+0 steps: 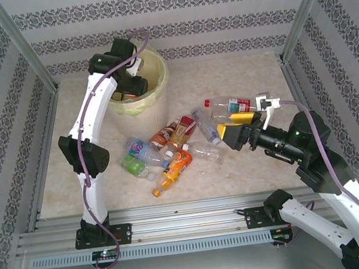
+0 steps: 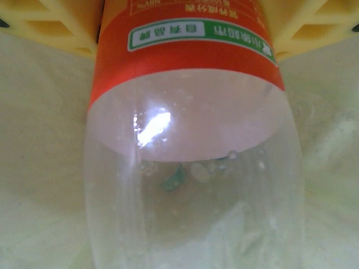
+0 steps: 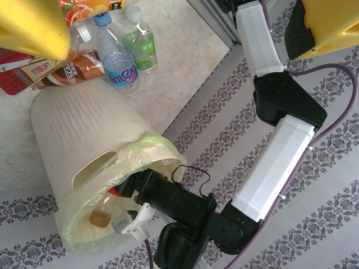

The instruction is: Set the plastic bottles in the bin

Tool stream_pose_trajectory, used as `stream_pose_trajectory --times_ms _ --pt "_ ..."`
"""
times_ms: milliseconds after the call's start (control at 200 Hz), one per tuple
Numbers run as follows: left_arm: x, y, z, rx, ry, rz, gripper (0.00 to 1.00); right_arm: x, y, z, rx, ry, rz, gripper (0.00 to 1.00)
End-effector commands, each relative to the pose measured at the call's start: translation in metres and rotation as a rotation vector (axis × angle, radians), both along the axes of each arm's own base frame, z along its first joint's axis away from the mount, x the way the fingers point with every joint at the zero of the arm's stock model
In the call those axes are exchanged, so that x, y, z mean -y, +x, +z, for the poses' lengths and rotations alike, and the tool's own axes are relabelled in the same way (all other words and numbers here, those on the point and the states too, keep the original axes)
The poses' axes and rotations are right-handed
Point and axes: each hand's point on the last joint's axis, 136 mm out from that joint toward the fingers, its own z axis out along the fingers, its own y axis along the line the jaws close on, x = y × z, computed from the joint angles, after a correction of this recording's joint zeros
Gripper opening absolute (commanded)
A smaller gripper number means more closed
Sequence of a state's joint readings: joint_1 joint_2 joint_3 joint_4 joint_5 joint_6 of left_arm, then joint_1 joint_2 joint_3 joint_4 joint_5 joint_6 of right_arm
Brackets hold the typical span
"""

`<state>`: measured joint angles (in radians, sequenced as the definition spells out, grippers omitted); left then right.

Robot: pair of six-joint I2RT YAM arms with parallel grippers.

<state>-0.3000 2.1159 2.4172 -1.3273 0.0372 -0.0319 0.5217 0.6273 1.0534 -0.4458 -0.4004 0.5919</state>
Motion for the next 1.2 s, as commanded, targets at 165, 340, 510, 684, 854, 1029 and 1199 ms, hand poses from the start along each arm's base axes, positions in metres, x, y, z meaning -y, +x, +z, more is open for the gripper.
stream_pose_trajectory --times_ms 165,340,510,684,854,1029,1199 --pt "-0.003 -0.01 -0.01 -0.054 0.024 0.029 0.75 0.002 -0.002 0.004 0.008 0.004 -0.008 0.98" --pt "-0.001 -0.009 0.009 -0.008 -0.011 0.041 0.78 0.002 -0.003 0.003 0.003 0.006 -0.008 0.98" --pt "-0.002 -0.009 0.039 0.073 -0.04 0.061 0.8 0.003 0.0 -0.004 -0.034 -0.005 -0.021 0.98" --pt "-0.005 -0.016 0.07 0.149 -0.075 0.081 0.85 0.002 0.001 -0.011 -0.059 -0.008 -0.024 0.98" --pt "-0.013 -0.032 0.104 0.221 -0.103 0.109 0.95 0.003 0.002 -0.022 -0.101 -0.023 -0.033 0.98" --pt "-0.032 -0.067 0.134 0.278 -0.111 0.177 1.0 0.008 0.006 -0.034 -0.152 -0.014 -0.077 0.98" --pt "-0.053 -0.111 0.15 0.328 -0.117 0.218 1.0 0.017 0.01 -0.042 -0.183 -0.002 -0.145 0.98"
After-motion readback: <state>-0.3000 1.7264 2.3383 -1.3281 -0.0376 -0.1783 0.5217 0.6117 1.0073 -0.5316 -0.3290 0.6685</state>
